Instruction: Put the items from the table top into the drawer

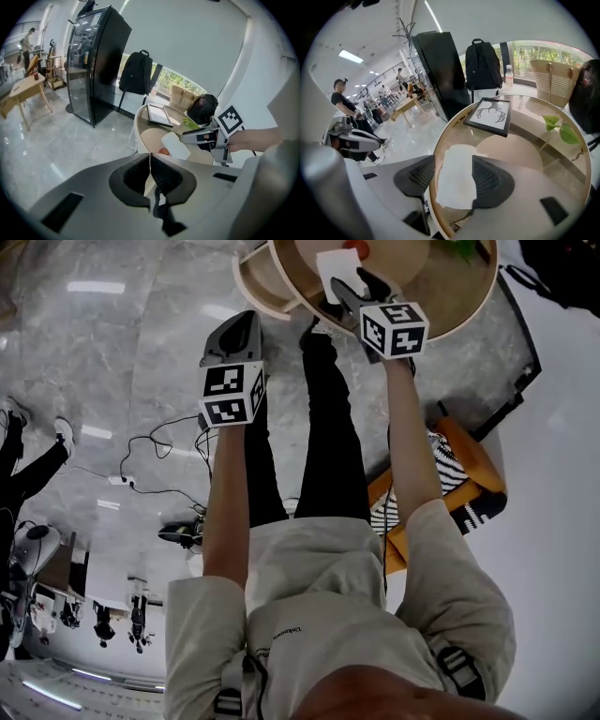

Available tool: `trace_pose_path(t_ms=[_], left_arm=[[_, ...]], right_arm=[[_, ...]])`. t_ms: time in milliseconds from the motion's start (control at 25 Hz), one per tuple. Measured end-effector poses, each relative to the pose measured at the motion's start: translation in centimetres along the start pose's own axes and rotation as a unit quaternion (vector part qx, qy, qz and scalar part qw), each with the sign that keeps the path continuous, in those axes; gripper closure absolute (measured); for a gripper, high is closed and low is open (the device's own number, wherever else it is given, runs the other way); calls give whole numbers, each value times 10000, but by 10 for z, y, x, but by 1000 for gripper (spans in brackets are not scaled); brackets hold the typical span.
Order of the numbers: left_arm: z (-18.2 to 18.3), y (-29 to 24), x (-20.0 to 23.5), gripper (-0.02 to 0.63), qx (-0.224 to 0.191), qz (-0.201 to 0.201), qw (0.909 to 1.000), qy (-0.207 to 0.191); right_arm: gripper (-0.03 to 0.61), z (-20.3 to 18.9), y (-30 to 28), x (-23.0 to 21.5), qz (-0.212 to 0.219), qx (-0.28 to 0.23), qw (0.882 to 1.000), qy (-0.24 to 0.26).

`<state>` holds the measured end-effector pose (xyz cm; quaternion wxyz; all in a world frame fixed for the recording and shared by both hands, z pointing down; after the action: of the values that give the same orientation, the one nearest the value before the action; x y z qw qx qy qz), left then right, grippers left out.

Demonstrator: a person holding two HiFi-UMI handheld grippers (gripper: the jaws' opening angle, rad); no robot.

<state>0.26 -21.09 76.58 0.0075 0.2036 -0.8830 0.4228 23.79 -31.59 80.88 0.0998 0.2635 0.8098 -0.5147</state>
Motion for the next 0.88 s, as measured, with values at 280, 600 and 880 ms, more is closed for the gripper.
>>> trace_pose_path(t_ms=[280, 600, 880], left_arm=[[-32, -19, 20, 592, 47, 125, 9999, 68], [-60, -12, 19, 592, 181, 8, 9998, -50], [-76, -3, 27, 592, 163, -92, 9998, -32]], right_arm=[[216, -21, -47, -22, -723, 144, 9972, -127], [215, -40, -68, -12, -538, -10, 9975, -450], [344, -60, -78, 21, -841, 203, 9962, 129]])
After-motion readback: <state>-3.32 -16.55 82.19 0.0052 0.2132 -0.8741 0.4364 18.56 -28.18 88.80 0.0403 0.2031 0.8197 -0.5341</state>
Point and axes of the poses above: the fingertips, and each gripper's own axes: y backward along the fingers, x to its left, z out of its top, the point moved 9 cm from there along y, backward along the fingers, and after that the axes turned 15 degrees about -y, right-handed, at the moved point
